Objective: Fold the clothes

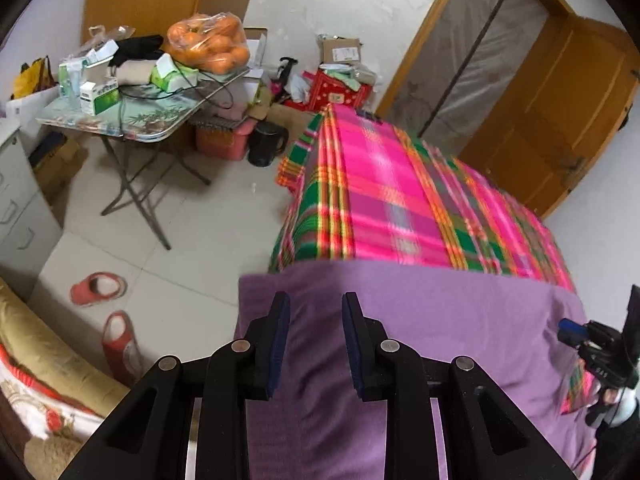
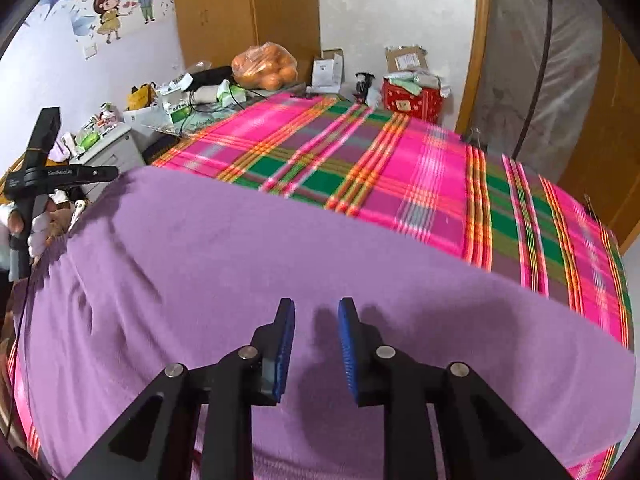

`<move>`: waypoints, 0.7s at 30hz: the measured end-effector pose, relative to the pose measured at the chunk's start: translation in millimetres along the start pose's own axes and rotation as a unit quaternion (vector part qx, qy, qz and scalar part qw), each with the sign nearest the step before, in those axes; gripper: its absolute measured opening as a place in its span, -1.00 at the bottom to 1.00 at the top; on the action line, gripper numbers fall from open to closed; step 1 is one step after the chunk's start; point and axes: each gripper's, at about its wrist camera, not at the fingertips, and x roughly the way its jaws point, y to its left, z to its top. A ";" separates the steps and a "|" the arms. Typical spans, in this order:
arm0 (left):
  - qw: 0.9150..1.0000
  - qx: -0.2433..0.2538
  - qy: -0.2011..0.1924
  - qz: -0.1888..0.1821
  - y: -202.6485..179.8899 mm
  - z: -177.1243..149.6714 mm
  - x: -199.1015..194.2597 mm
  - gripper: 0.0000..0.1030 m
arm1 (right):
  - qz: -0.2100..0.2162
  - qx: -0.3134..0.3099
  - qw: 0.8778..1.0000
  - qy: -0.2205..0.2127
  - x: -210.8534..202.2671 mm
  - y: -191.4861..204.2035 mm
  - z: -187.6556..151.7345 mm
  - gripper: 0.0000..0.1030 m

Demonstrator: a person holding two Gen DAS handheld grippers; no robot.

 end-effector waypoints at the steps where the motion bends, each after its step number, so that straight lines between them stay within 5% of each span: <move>1: 1.000 0.002 0.005 -0.018 -0.7 2.7 2.4 -0.46 | 0.005 -0.002 1.000 0.001 2.1 1.5 1.8 -0.54; 4: 0.998 0.045 0.029 -0.041 -17.1 1.8 15.9 -0.46 | 0.023 -0.010 1.000 0.014 20.6 8.3 12.0 -0.54; 7: 0.996 0.083 0.045 0.001 -26.8 0.1 37.3 -0.47 | 0.014 -0.023 0.999 0.030 47.5 12.0 22.1 -0.54; 15: 0.988 0.135 0.012 0.077 -38.1 12.2 57.9 -0.47 | -0.025 0.035 0.999 0.012 75.9 -23.9 49.5 -0.47; 17: 0.984 0.146 0.019 0.096 -45.9 12.7 58.9 -0.47 | -0.041 0.064 0.997 0.007 68.1 -35.4 48.3 -0.47; 21: 0.985 0.140 -0.001 0.104 -51.0 7.3 28.0 -0.47 | 0.002 0.087 0.996 -0.024 22.4 -43.4 21.6 -0.47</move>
